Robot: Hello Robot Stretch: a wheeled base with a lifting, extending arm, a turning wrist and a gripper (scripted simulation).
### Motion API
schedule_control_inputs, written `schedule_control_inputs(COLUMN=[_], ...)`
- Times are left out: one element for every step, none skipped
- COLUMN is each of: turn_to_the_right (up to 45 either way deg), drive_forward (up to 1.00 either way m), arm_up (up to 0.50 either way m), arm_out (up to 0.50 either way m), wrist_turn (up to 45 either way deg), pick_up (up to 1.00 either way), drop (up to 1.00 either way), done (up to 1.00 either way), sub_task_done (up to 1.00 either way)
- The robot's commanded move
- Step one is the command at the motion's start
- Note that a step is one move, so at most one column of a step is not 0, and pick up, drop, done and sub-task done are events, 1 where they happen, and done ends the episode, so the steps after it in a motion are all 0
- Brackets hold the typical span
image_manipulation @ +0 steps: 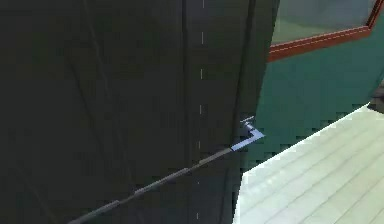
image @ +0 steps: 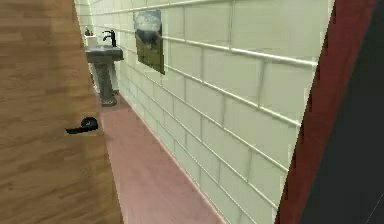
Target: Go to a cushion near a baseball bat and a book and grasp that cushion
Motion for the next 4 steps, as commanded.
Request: schedule_control_inputs(turn_to_the_right=[0.0,-9.0,0.0,-21.0], drive_forward=[0.40,0.00,0.50,0.00], arm_up=[0.00,0.00,0.00,0.00], arm_out=[0.00,0.00,0.00,0.00], wrist_turn=[0.0,0.0,0.0,0.0], pick_up=[0.00,0.00,0.00,0.00], drop=[0.00,0.00,0.00,0.00], done=[0.00,0.00,0.00,0.00], sub_task_done=[0.00,0.00,0.00,0.00])
